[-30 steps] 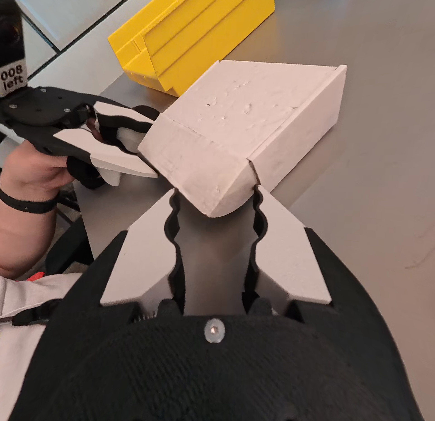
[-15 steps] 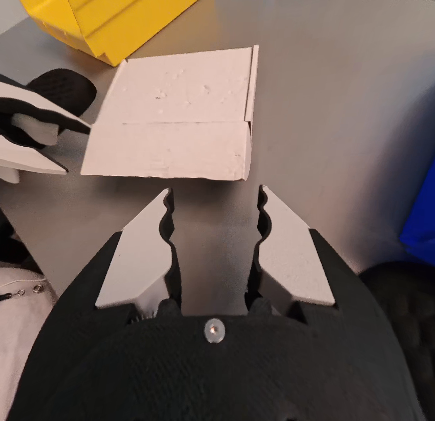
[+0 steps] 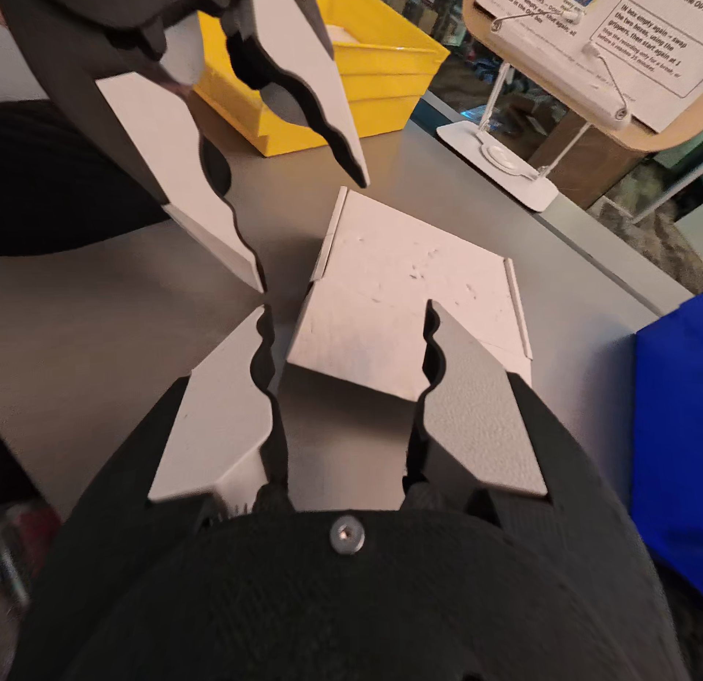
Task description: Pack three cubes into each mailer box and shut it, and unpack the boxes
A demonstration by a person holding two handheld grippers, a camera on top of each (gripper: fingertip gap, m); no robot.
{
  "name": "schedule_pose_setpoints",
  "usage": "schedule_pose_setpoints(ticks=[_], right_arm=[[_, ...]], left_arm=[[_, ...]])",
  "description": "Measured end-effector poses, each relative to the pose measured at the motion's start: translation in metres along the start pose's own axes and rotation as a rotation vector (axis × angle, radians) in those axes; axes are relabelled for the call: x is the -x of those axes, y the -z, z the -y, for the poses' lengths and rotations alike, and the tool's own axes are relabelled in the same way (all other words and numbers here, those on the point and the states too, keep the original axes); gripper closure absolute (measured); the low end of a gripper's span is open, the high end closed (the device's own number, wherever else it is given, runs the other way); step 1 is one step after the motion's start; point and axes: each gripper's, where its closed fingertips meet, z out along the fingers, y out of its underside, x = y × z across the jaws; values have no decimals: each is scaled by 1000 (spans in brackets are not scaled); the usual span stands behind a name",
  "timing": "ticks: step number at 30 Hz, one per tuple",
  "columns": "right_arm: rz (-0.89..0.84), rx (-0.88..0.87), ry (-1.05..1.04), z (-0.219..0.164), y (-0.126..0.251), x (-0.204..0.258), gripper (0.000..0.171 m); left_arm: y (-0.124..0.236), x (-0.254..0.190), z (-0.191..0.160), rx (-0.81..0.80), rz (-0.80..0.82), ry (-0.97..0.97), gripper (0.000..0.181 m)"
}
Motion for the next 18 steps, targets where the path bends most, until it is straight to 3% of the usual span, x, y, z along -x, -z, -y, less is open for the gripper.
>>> schedule_pose_setpoints(ticks=[7,18], right_arm=[[-79,120,73,-19,-19,-4,106],[-110,77,55,-26,-18,-12,115]], left_arm=[[-26,5,-11,70,-53,-165,103],[-28,3,-11,100,-20,-203,107]])
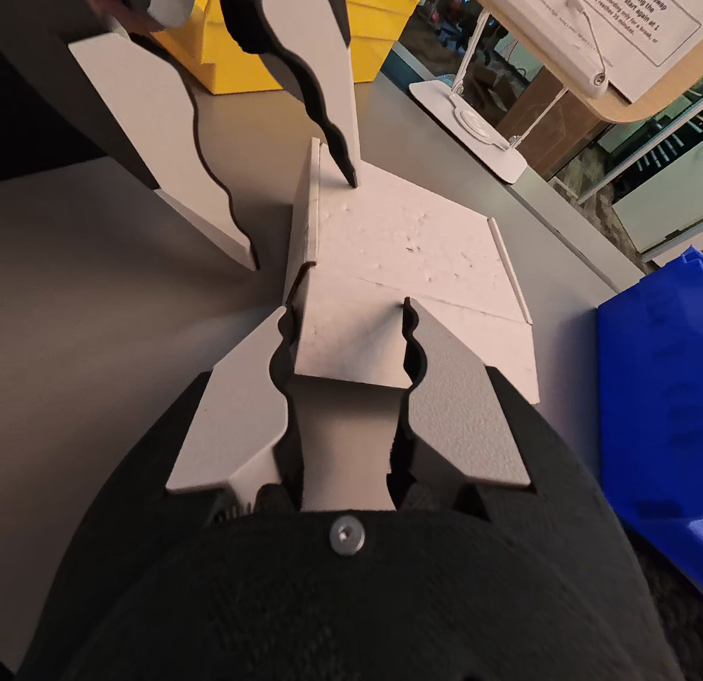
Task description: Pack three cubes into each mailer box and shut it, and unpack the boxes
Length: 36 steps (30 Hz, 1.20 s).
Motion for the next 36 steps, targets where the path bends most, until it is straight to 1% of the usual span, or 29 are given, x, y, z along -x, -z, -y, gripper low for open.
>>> schedule_pose_setpoints(ticks=[3,6,7,9,11,13,15,16,19,21,22,24,29,31,36], right_arm=[[-12,-19,-33,1,0,0,115],[-14,-26,-32,2,0,0,114],[-3,-29,-29,2,0,2,112],[58,-30,21,2,3,10,102],[107,-22,83,-1,7,15,98],[153,-41,139,-1,15,18,102],[148,-47,216,-2,23,12,115],[127,-57,250,-1,26,7,115],[143,-114,392,0,33,10,117],[119,-123,486,-3,33,10,130],[118,-131,509,-3,32,12,132],[121,-131,516,-4,30,16,136],[140,-115,441,-6,23,21,135],[122,-120,428,-4,23,18,141],[92,-127,465,-3,21,18,143]], left_arm=[[0,1,2,-13,-6,38,109],[0,1,1,-10,2,34,109],[0,1,1,-9,3,34,109],[0,1,1,-10,4,37,109],[0,1,1,-18,1,43,108],[0,1,1,-23,0,46,108],[0,1,2,-26,0,48,108],[0,1,2,-26,1,48,108],[0,1,1,-20,2,40,108],[0,1,1,-14,1,36,109],[0,2,1,-12,2,34,109],[0,1,1,-8,1,32,108],[0,1,1,1,4,25,108],[-1,1,1,5,6,20,108],[-1,1,1,5,9,16,109]])
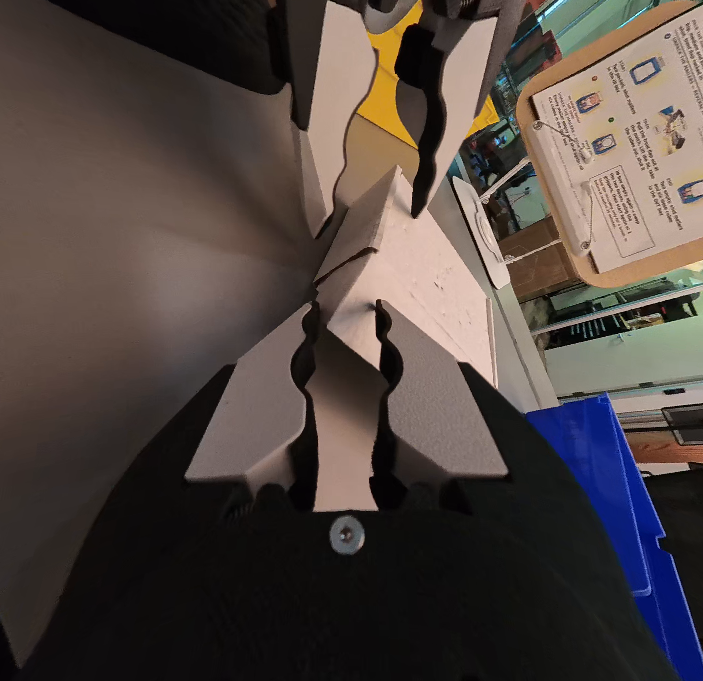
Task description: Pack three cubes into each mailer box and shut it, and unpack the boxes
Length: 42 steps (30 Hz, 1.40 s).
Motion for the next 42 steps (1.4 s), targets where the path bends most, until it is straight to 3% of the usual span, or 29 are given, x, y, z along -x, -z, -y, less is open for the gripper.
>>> schedule_pose_setpoints(ticks=[22,25,27,31,33,38,42], right_arm=[[-56,-45,39,10,-3,4,139],[-9,-120,-79,12,13,-15,124],[-18,-113,-215,-6,20,-45,115],[80,-52,-621,-62,12,-87,91],[176,-111,-795,-65,6,-94,84],[396,-74,-1028,-72,-7,-75,86],[458,-88,-1086,-60,5,-55,93]], left_arm=[[-2,2,-2,23,31,-30,109],[0,2,-2,-4,17,-3,110],[2,4,-1,-16,6,25,113],[15,15,1,-56,26,117,111],[25,11,13,-140,-3,190,109],[32,-10,12,-163,-70,433,79],[40,-23,3,-179,-22,533,83]])
